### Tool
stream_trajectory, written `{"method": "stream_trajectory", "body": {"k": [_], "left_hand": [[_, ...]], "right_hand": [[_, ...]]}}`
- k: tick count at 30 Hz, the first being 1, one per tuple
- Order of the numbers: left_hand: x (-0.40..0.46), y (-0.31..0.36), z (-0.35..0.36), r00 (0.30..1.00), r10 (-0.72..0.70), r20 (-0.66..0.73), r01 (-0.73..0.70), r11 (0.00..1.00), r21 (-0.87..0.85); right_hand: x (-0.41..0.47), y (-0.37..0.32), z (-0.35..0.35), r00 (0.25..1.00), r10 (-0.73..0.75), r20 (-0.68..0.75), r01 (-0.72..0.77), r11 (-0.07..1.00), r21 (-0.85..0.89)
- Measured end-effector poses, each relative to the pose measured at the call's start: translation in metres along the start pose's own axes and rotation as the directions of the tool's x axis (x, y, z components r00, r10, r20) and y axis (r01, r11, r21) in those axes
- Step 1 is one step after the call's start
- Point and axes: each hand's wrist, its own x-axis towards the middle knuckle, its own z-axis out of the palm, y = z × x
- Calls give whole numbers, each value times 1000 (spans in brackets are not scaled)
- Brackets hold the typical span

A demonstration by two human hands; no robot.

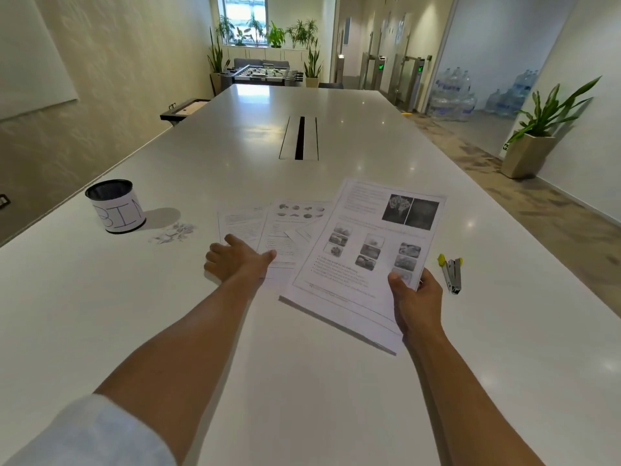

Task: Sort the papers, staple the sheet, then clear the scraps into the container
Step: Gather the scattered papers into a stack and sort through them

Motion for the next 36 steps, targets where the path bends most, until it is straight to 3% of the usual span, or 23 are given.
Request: {"method": "stream_trajectory", "body": {"k": [6,16,22,28,32,36], "left_hand": [[5,23,3,998,-36,48,38,998,-44],[22,19,-3,981,7,196,63,934,-352],[21,8,-22,988,22,153,73,808,-585],[26,11,-93,987,160,7,-109,707,-698],[7,26,-138,927,356,-117,-314,568,-761],[-10,37,-160,805,590,-63,-218,195,-956]], "right_hand": [[-4,3,-2,999,-33,31,37,993,-116],[-2,0,2,998,-57,13,58,927,-371],[-2,-3,3,998,-48,38,60,912,-406],[0,-3,5,998,-40,46,56,906,-419],[0,-3,4,997,-25,79,55,911,-410],[-1,-3,1,996,-33,82,63,919,-388]]}}
